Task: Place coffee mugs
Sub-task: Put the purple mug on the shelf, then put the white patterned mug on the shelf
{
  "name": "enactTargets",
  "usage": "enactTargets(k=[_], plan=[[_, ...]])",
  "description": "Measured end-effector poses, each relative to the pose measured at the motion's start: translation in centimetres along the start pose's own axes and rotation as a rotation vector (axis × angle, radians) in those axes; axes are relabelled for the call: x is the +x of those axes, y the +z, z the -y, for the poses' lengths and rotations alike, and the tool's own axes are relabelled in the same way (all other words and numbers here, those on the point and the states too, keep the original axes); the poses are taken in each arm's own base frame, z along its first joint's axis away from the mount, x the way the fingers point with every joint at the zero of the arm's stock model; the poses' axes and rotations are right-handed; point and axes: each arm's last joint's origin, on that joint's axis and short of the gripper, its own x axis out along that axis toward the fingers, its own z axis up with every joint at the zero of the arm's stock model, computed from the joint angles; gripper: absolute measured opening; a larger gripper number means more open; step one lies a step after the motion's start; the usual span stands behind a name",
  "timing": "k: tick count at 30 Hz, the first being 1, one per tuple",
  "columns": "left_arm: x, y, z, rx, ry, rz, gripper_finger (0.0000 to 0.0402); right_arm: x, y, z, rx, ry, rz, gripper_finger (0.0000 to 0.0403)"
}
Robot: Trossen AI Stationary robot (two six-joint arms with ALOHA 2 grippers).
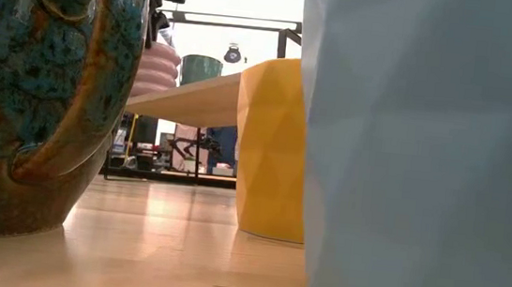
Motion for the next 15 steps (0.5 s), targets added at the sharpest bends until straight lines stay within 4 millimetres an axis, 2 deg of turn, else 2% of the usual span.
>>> enactTargets(k=[9,15], plan=[[-0.2,-0.1,0.0,-0.039,0.015,-0.003,0.0133,0.0,0.0,0.0,-0.009,0.000,0.000,0.0016],[-1.5,-0.5,0.5,-0.041,0.056,0.055,0.0133,0.0,0.1,0.1,-0.015,-0.003,0.003,0.0016]])
